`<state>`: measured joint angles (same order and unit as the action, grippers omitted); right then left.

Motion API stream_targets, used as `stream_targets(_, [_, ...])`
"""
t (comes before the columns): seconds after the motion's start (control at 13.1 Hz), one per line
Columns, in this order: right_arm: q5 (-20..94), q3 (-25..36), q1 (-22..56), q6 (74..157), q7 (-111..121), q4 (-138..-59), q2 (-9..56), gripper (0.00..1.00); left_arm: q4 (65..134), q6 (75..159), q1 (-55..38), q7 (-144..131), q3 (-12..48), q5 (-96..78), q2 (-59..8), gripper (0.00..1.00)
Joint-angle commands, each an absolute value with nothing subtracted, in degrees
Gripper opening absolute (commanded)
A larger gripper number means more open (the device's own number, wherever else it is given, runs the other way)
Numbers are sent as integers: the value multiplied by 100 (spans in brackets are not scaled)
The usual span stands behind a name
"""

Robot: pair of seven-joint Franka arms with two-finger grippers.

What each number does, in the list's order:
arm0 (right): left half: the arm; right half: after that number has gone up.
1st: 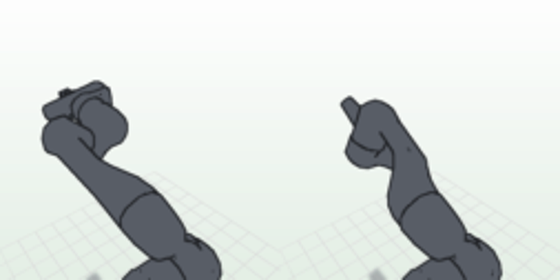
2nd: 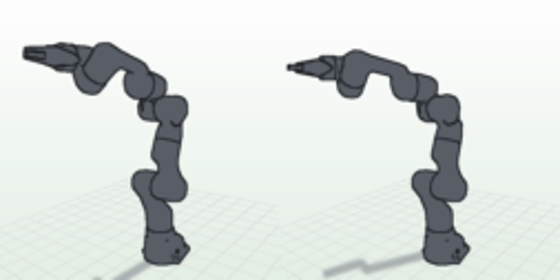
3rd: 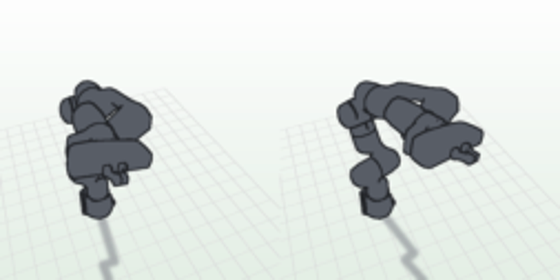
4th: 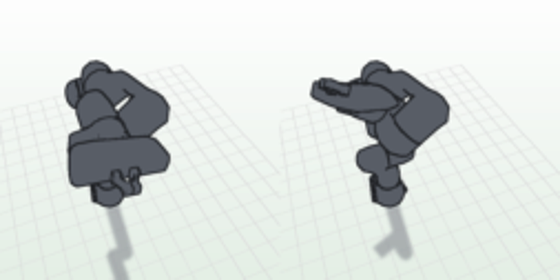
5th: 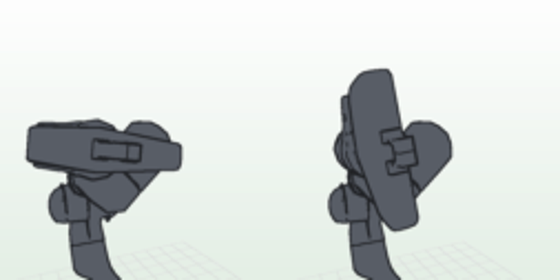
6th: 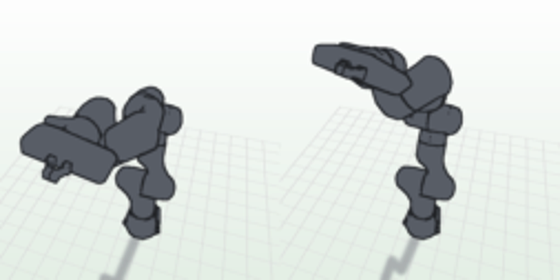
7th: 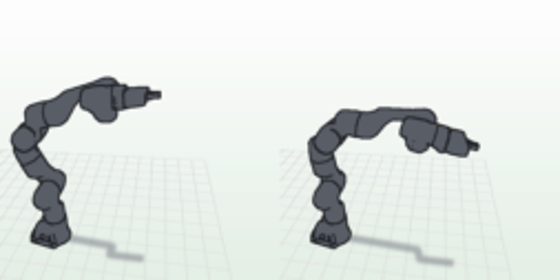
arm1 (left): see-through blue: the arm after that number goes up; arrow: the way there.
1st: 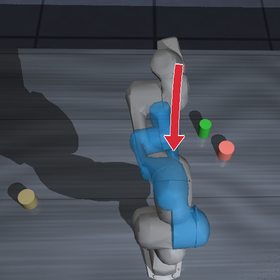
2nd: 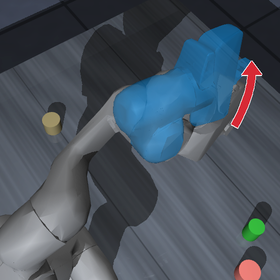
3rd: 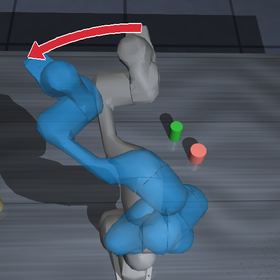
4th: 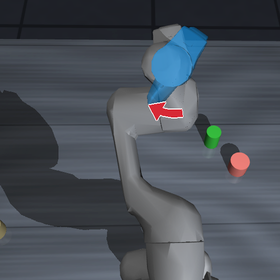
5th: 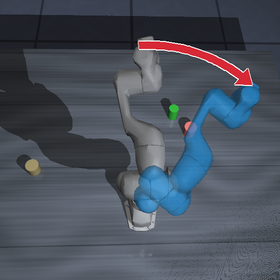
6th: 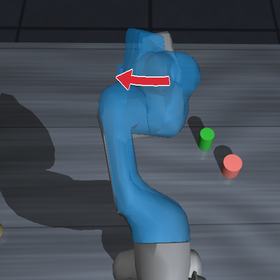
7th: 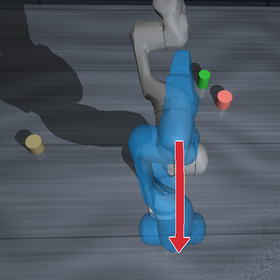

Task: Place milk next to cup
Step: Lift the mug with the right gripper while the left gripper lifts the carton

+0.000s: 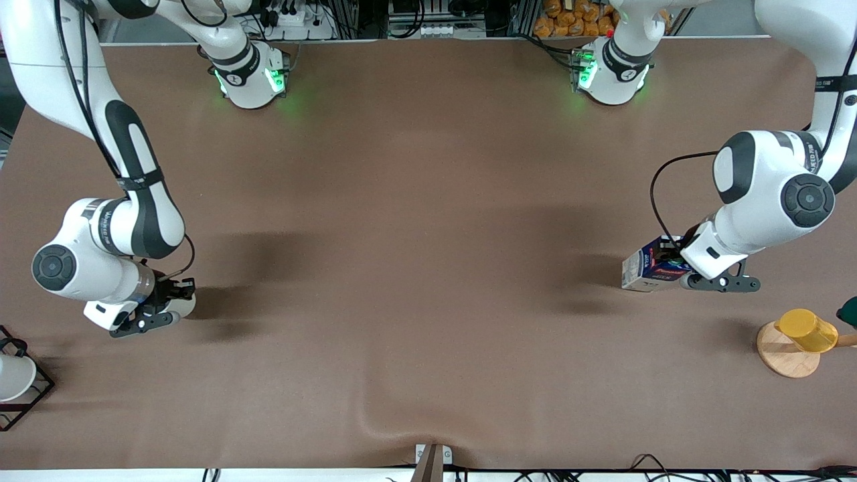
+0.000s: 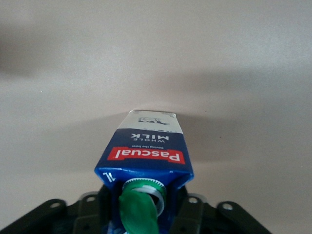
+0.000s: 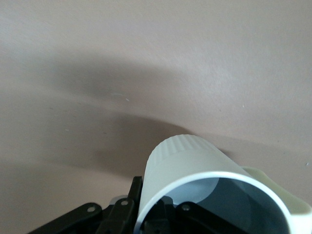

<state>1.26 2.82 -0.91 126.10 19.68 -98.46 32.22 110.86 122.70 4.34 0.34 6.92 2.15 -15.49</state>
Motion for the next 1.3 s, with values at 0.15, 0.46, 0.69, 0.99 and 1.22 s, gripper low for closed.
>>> stream_targets(0.15, [176,264,350,12217,2109,-9598,2997,0,10723,12226,448,97,686,264,-1582,32])
stream_targets(0.46, [307,255,1342,12199,2030,-9308,3023,0,10679,12226,457,97,686,264,-1565,28])
stream_targets(0.69, [824,255,1923,12252,2022,-9299,3076,0,10495,12033,431,70,712,264,-1512,28])
stream_targets(0.99, [1125,272,2653,12453,2039,-9202,3208,0,9985,11401,334,26,738,255,-1520,28])
stream_targets(1.22, [1108,272,3302,12961,1960,-9089,3453,0,9783,11136,237,9,747,255,-1512,28])
